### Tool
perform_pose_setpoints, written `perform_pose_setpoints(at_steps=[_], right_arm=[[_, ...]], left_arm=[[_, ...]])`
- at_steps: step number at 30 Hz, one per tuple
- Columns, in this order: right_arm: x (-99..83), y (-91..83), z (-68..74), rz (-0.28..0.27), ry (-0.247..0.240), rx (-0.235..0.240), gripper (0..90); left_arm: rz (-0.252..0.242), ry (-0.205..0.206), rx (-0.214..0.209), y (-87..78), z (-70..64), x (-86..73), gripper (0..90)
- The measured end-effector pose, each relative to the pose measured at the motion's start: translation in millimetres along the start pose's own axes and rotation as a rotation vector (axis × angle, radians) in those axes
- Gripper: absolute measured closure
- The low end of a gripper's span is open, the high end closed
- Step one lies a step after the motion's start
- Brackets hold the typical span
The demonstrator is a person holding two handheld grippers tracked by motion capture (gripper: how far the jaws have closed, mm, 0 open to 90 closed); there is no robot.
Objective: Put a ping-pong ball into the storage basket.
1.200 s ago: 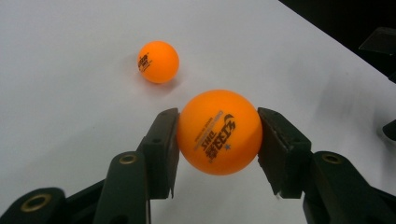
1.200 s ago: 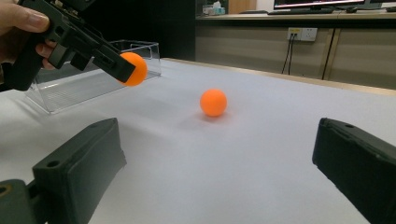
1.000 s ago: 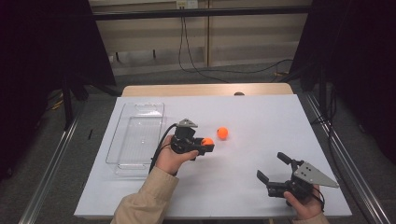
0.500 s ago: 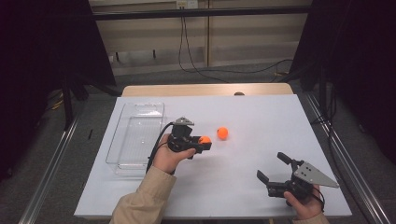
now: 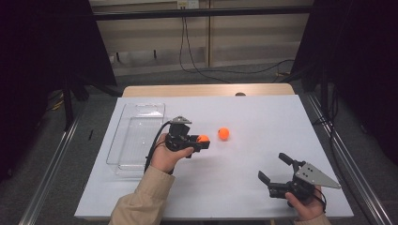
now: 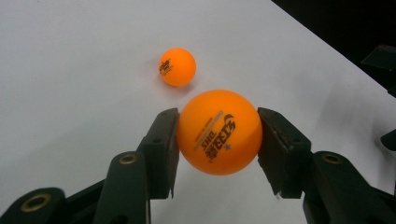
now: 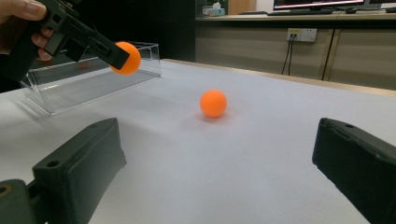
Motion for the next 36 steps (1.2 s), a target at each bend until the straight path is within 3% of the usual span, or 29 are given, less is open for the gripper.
perform_pose_setpoints(at_steps=[36], right_arm=[[0.3, -0.3, -0.1, -0.002, 0.006, -0.001, 1.0]], left_arm=[[-0.011, -0.039, 0.017, -16.7, 11.5, 5.1, 50.9]])
Point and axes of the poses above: each handheld gripper's, and its own axes: y roughly forward along the jaws, x roughly out of its top, z roughly to its left, the point moved 6 cm from there along y, roughly forward along the jaws, and after that the axes turned 8 degrees about -y, right-handed, at the moved point
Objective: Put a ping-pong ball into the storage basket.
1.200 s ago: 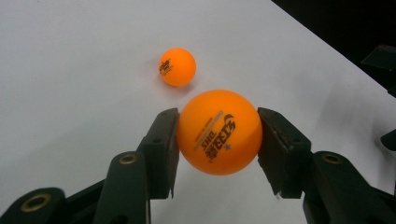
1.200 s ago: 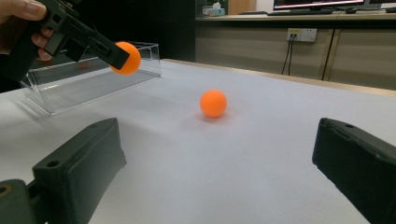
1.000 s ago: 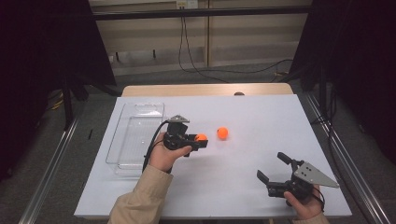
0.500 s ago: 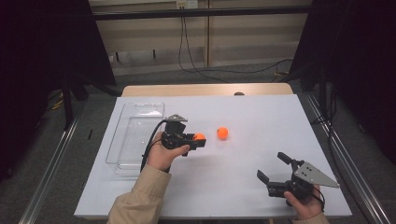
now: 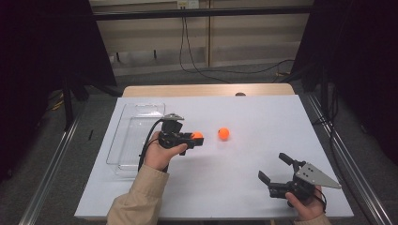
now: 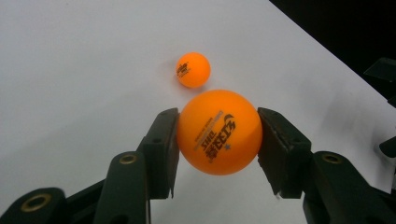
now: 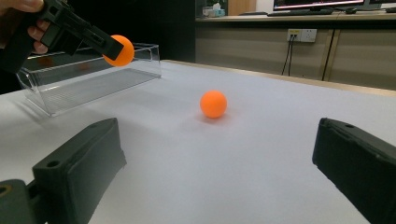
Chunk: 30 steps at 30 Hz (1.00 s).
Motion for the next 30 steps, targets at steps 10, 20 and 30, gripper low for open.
perform_pose_setpoints(at_steps=[10, 20, 30], right_arm=[[0.1, -0.1, -0.1, -0.001, -0.001, 0.0, 1.0], [0.0, 0.1, 0.0, 0.0, 0.0, 0.001, 1.0], [0.0, 0.1, 0.0, -0.001, 0.0, 0.001, 1.0]], left_arm=[[0.001, -0.004, 0.005, -2.1, 2.3, 0.6, 50.9], [0.004, -0.008, 0.01, -6.0, 4.9, 1.4, 50.9], [-0.003, -0.015, 0.017, -10.6, 8.8, 2.8, 50.9]])
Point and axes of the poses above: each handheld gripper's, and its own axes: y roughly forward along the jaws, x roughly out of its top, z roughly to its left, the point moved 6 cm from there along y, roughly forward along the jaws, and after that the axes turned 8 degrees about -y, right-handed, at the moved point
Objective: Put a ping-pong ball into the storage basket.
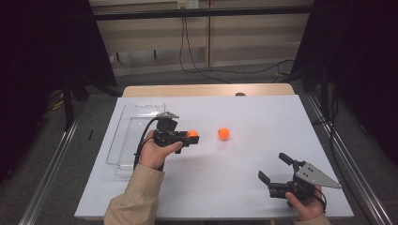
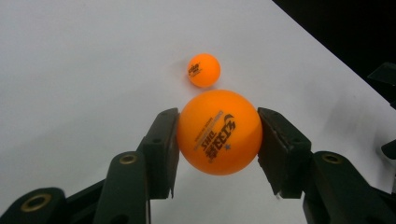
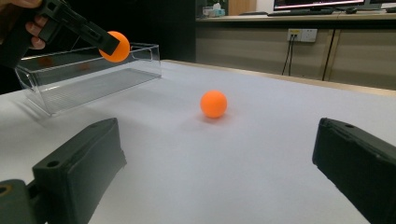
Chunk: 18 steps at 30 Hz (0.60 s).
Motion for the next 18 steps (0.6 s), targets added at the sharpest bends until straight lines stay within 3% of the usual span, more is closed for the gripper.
perform_pose_setpoints(at_steps=[18], right_arm=[[0.1, 0.0, 0.0, -0.001, -0.001, 0.0, 1.0]], left_arm=[[-0.006, -0.014, 0.009, -7.2, 6.3, 1.9, 50.9]])
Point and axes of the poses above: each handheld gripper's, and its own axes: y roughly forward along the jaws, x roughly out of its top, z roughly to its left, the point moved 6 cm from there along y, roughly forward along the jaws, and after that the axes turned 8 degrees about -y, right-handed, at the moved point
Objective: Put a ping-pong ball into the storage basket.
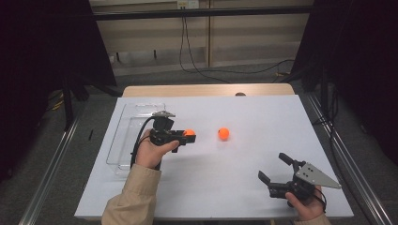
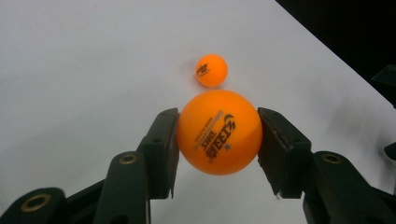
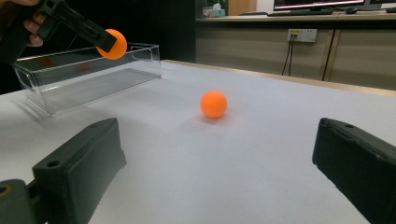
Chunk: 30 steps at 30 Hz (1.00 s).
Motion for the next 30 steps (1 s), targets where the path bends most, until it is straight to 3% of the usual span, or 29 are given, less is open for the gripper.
perform_pose_setpoints(at_steps=[30], right_arm=[[0.2, -0.2, -0.1, -0.001, -0.002, 0.0, 1.0]], left_arm=[[-0.007, -0.018, 0.017, -10.8, 10.9, 2.4, 50.9]])
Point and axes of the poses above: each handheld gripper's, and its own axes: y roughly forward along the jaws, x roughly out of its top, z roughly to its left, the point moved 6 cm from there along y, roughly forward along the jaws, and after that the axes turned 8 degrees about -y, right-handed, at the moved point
